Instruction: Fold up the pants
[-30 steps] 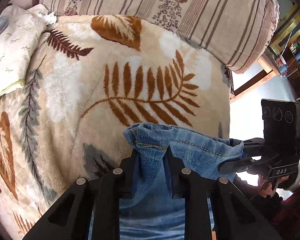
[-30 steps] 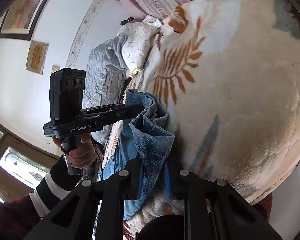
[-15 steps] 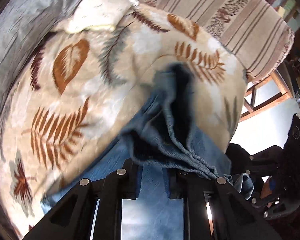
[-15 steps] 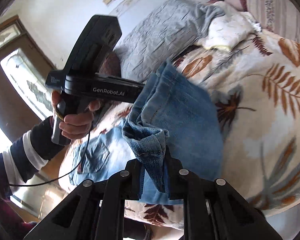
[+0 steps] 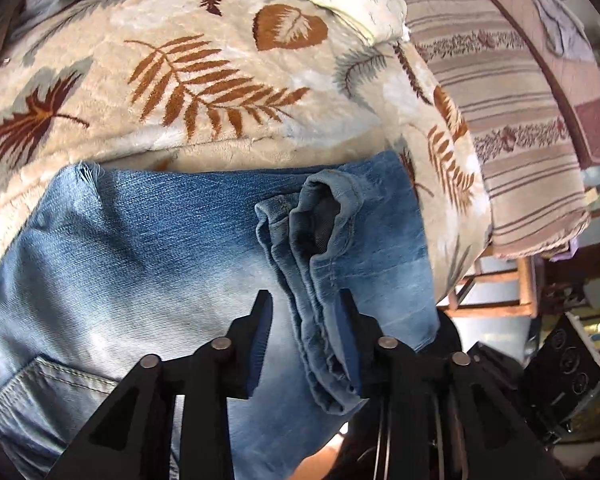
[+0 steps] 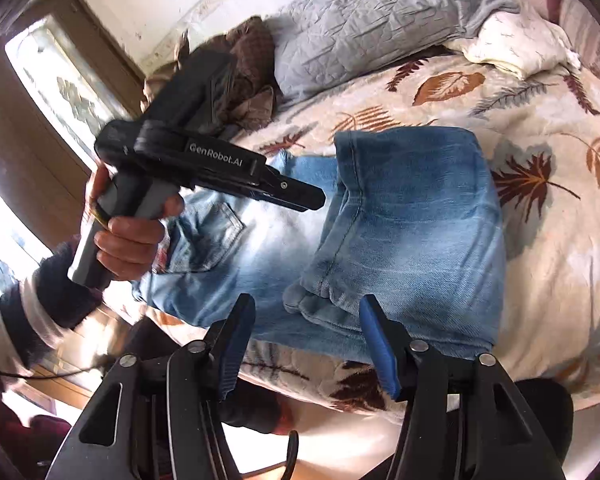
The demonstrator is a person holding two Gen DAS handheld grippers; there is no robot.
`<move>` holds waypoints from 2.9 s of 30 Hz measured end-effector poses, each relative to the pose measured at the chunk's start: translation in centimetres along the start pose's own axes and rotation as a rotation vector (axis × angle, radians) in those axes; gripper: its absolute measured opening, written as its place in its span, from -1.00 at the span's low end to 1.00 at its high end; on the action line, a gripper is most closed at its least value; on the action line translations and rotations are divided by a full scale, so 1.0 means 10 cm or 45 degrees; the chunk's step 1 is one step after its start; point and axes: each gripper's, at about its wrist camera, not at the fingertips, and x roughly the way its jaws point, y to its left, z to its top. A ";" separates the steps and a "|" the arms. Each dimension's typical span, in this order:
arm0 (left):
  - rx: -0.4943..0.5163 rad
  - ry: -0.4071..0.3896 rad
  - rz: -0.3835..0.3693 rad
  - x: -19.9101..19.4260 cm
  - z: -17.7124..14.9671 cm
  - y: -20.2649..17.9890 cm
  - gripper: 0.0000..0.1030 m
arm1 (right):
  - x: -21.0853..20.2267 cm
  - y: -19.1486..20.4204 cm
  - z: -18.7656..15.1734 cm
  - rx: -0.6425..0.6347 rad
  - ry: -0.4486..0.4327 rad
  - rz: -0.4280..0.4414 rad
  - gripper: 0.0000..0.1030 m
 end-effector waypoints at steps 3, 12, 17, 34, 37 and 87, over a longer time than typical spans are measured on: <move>-0.088 -0.017 -0.007 0.07 0.02 0.09 -0.03 | -0.10 -0.38 -0.07 0.377 -0.013 0.167 0.30; -0.168 -0.013 -0.072 0.37 -0.02 0.05 0.12 | 0.29 -0.90 -0.23 0.889 0.032 0.357 0.30; -0.224 -0.024 -0.068 0.57 -0.02 0.05 -0.80 | 0.50 -1.04 -0.29 1.021 0.024 0.331 -0.87; -0.249 -0.168 0.010 -0.10 -0.62 0.33 -0.74 | 0.49 -0.61 -0.16 0.714 0.304 0.352 -0.47; -0.188 -0.262 -0.021 -0.37 -0.74 0.22 -0.74 | 0.11 -0.51 -0.02 0.574 0.225 0.425 -0.47; -0.553 -0.617 0.240 -2.08 -1.75 1.65 -0.06 | 1.04 1.43 0.23 -0.571 0.207 -0.102 0.08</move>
